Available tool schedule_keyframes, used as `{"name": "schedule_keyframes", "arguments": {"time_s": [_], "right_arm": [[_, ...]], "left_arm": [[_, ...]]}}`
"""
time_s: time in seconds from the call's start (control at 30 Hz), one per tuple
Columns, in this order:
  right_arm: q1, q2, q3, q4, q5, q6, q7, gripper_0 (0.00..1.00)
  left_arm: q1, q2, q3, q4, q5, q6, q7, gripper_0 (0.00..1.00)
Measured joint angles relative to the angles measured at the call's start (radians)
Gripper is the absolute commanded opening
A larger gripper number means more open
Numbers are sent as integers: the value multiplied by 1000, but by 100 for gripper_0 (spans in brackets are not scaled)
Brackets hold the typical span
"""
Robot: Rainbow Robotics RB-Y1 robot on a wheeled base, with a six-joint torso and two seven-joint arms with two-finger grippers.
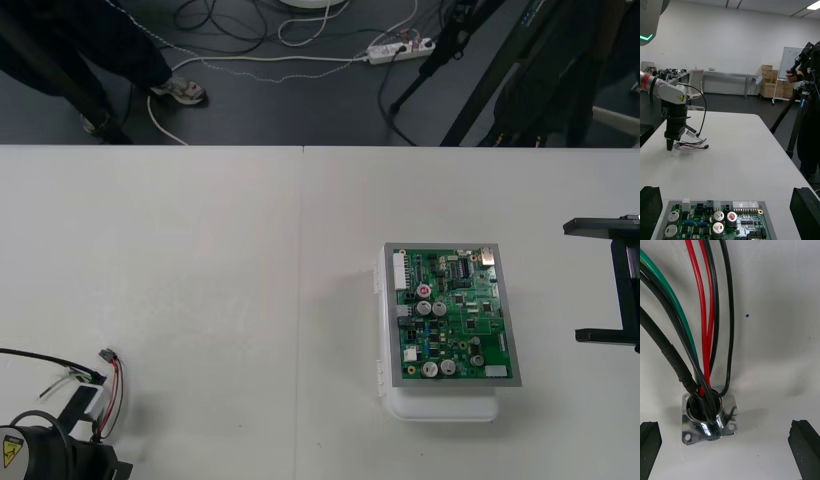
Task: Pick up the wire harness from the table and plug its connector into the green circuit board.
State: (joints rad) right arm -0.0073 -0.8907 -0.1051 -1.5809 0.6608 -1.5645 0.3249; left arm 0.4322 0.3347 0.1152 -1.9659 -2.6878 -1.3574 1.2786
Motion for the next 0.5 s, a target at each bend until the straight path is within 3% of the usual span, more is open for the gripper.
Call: {"name": "schedule_keyframes", "arguments": {"time_s": [0.5], "right_arm": [[-2, 1, 0, 26, 0, 0, -76, 100]], "left_arm": [[-9, 0, 0, 15, 0, 41, 0, 100]]}}
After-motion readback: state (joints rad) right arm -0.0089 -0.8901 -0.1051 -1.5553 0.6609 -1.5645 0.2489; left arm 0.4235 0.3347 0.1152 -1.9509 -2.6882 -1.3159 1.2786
